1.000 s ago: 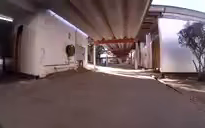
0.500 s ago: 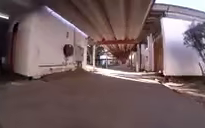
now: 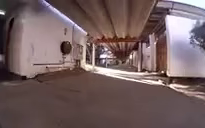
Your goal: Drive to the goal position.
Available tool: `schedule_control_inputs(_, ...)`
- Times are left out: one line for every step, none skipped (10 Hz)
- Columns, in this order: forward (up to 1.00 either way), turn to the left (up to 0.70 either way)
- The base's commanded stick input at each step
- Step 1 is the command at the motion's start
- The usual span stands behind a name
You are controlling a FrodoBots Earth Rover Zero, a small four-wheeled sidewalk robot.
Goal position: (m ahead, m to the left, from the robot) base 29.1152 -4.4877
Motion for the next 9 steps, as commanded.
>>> schedule_control_inputs(0.70, -0.35)
schedule_control_inputs(0.70, -0.35)
schedule_control_inputs(0.70, -0.35)
schedule_control_inputs(0.70, 0.00)
schedule_control_inputs(0.70, 0.00)
schedule_control_inputs(0.70, 0.00)
schedule_control_inputs(0.70, 0.00)
schedule_control_inputs(0.70, 0.00)
schedule_control_inputs(0.70, 0.00)
